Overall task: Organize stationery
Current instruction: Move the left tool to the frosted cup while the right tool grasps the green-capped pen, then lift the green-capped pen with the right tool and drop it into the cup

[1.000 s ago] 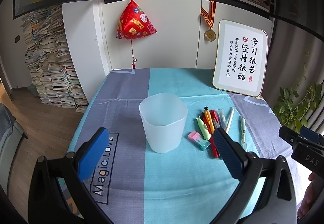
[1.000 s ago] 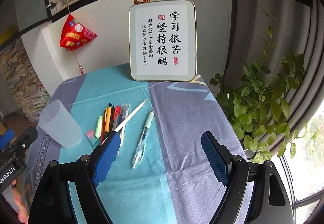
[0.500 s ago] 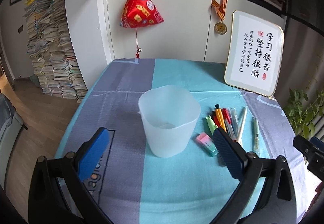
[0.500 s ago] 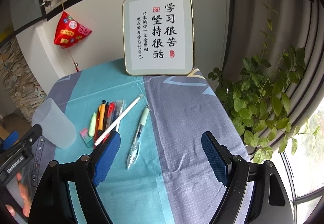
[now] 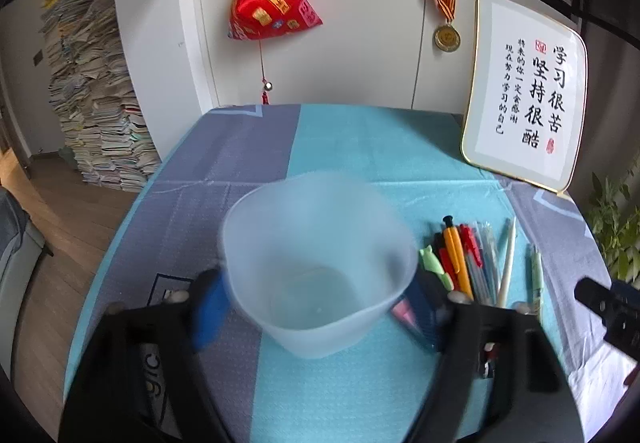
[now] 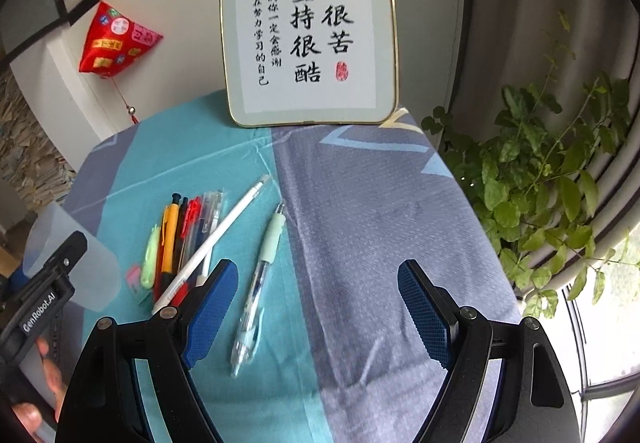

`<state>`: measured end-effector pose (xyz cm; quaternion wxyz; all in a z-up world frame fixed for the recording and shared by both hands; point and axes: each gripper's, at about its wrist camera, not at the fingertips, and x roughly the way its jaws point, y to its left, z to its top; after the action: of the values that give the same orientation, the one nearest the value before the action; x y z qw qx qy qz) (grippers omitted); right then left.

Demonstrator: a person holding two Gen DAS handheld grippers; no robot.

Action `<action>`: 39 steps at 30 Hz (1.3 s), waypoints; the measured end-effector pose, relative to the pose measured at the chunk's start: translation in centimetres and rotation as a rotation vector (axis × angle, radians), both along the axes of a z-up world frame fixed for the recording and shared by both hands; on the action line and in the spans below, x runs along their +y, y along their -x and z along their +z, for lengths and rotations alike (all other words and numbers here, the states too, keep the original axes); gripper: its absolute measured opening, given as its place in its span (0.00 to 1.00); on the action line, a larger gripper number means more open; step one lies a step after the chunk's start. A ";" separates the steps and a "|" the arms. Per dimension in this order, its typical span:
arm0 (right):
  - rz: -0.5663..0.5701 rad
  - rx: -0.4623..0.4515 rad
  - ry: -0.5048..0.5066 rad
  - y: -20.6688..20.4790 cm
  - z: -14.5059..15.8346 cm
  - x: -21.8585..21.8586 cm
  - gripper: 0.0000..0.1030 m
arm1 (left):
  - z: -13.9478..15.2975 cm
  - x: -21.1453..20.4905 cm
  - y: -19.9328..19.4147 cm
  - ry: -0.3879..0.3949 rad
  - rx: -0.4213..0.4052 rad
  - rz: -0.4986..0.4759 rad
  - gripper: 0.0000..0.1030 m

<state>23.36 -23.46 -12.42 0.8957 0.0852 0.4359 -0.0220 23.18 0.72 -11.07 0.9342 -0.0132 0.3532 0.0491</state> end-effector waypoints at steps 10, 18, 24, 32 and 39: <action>0.052 0.095 0.015 -3.0 -1.4 1.9 0.66 | -0.2 1.2 2.5 -0.049 -0.040 -0.295 0.71; -0.002 0.158 0.024 -5.4 -2.4 2.2 0.66 | -0.6 0.9 3.7 -0.084 -0.096 -0.333 0.80; -0.029 0.202 0.066 -7.1 -3.2 2.6 0.62 | -0.6 1.3 3.7 -0.066 -0.134 -0.308 0.88; 0.027 0.167 0.025 -6.4 -1.8 3.1 0.11 | -0.6 2.4 3.4 0.029 -0.137 -0.320 0.71; 0.135 -0.006 -0.033 -2.1 4.6 4.4 0.11 | -0.8 1.7 3.8 0.013 -0.150 -0.357 0.71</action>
<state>25.44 -19.06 -7.78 0.8948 0.0705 0.4384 0.0459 19.34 2.39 -11.91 0.9516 0.0402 0.2797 -0.1208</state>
